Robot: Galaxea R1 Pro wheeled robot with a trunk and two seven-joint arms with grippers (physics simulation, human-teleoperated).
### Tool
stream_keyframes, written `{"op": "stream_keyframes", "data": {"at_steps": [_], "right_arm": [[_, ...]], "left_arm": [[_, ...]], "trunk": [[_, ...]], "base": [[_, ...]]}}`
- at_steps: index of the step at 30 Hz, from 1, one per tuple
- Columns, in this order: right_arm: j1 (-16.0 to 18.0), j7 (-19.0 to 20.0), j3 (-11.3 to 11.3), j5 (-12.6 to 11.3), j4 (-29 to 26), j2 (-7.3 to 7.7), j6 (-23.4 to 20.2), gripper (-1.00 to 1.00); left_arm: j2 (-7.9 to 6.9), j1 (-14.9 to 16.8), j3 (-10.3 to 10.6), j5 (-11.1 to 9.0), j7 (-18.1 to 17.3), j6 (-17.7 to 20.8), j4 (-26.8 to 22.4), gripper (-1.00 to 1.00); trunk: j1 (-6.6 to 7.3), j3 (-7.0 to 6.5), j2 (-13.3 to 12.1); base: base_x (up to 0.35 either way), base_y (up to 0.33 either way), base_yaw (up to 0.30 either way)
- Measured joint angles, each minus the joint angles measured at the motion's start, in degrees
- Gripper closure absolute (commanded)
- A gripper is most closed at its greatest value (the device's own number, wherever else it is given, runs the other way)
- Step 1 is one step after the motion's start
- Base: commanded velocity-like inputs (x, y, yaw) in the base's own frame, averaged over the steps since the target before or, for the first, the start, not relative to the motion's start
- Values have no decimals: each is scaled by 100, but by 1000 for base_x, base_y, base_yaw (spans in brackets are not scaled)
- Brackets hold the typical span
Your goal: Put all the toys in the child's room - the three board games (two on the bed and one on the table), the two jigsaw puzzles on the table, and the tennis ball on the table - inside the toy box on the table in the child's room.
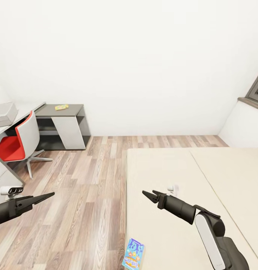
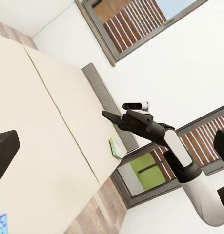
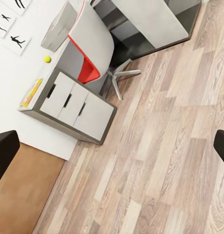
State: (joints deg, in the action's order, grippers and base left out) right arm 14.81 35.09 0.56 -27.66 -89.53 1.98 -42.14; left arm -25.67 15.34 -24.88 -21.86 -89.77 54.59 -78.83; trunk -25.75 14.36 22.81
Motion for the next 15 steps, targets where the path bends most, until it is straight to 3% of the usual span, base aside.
{"op": "stream_keyframes", "data": {"at_steps": [15], "right_arm": [[0,-1,8,-1,0,13,-1,-100]], "left_arm": [[-2,0,-3,-3,0,0,0,-100]], "trunk": [[0,-144,0]], "base": [[0,0,0]]}}
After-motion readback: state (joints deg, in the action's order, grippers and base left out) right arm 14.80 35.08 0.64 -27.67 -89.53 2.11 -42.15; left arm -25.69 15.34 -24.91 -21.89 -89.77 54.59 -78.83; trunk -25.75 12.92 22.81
